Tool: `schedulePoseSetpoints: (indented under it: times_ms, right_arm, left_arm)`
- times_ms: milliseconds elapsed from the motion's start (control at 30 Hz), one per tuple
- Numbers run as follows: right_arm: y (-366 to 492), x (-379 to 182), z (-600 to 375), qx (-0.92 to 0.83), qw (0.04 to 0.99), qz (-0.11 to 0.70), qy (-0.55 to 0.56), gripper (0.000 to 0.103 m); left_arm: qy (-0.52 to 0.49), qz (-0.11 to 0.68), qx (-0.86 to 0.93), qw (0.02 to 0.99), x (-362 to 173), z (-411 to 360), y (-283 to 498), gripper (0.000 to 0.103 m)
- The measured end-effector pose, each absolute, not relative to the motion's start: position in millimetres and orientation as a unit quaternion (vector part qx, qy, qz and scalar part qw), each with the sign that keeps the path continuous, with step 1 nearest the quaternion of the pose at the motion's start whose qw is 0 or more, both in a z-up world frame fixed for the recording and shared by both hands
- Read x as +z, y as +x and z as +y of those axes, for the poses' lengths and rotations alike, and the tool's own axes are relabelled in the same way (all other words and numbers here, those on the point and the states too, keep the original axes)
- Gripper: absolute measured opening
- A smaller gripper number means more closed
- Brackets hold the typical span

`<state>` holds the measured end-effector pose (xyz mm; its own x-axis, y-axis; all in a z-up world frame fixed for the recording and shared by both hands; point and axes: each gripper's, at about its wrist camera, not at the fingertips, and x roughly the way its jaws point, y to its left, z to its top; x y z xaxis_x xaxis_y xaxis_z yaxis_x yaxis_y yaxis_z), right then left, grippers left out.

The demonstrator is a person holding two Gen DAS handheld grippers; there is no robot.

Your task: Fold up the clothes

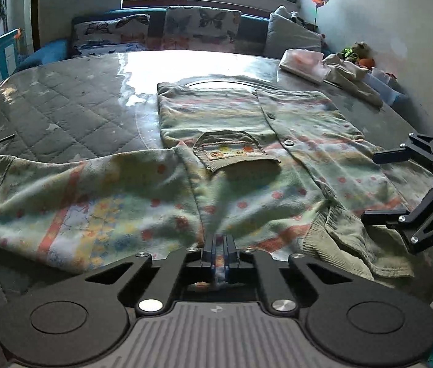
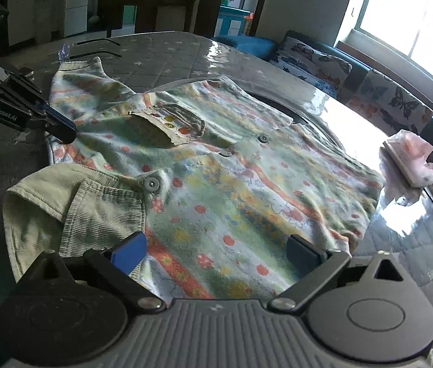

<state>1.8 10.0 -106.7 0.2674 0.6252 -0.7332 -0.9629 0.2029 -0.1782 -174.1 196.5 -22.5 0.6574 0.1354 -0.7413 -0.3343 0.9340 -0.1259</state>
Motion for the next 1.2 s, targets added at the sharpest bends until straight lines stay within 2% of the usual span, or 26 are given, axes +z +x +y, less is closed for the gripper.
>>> schedulePoseSetpoints:
  times_ms: [33, 100, 133, 167, 200, 267, 333, 367, 433, 500, 667, 933, 1200]
  right_arm:
    - [2, -107, 10, 0.544, 0.730, 0.264, -0.319, 0.099]
    - [2, -106, 9, 0.543, 0.731, 0.263, -0.319, 0.099]
    - [2, -105, 8, 0.543, 0.732, 0.262, -0.318, 0.099]
    - [2, -105, 7, 0.542, 0.733, 0.264, -0.314, 0.099]
    - [2, -104, 6, 0.542, 0.734, 0.266, -0.310, 0.099]
    - [4, -102, 1, 0.537, 0.741, 0.272, -0.298, 0.099]
    - [7, -100, -6, 0.529, 0.750, 0.277, -0.284, 0.099]
    - [9, -98, -11, 0.523, 0.756, 0.280, -0.276, 0.099]
    - [14, -96, -23, 0.507, 0.771, 0.286, -0.259, 0.099]
    - [20, -94, -38, 0.486, 0.789, 0.292, -0.237, 0.099]
    - [42, -93, -83, 0.410, 0.840, 0.307, -0.180, 0.096]
    - [85, -97, -168, 0.259, 0.904, 0.329, -0.090, 0.086]
    - [115, -105, -221, 0.159, 0.926, 0.341, -0.035, 0.072]
  left_arm:
    - [-0.124, 0.394, 0.131, 0.901, -22, 195, -174, 0.008]
    - [-0.134, 0.391, 0.119, 0.903, -20, 193, -172, 0.029]
    - [-0.142, 0.388, 0.114, 0.904, -18, 192, -171, 0.036]
    - [-0.145, 0.383, 0.107, 0.906, -16, 190, -169, 0.049]
    - [-0.141, 0.375, 0.104, 0.910, -13, 186, -167, 0.059]
    - [-0.127, 0.354, 0.099, 0.921, -6, 178, -163, 0.064]
    - [-0.134, 0.335, 0.087, 0.929, -1, 174, -159, 0.077]
    - [-0.138, 0.326, 0.080, 0.932, 1, 172, -156, 0.089]
    - [-0.143, 0.307, 0.068, 0.938, 6, 168, -151, 0.092]
    - [-0.143, 0.293, 0.059, 0.944, 10, 163, -145, 0.103]
    - [-0.151, 0.277, 0.041, 0.948, 15, 156, -129, 0.103]
    - [-0.154, 0.285, 0.040, 0.945, 13, 148, -113, 0.103]
    - [-0.131, 0.305, 0.055, 0.942, 8, 137, -109, 0.103]
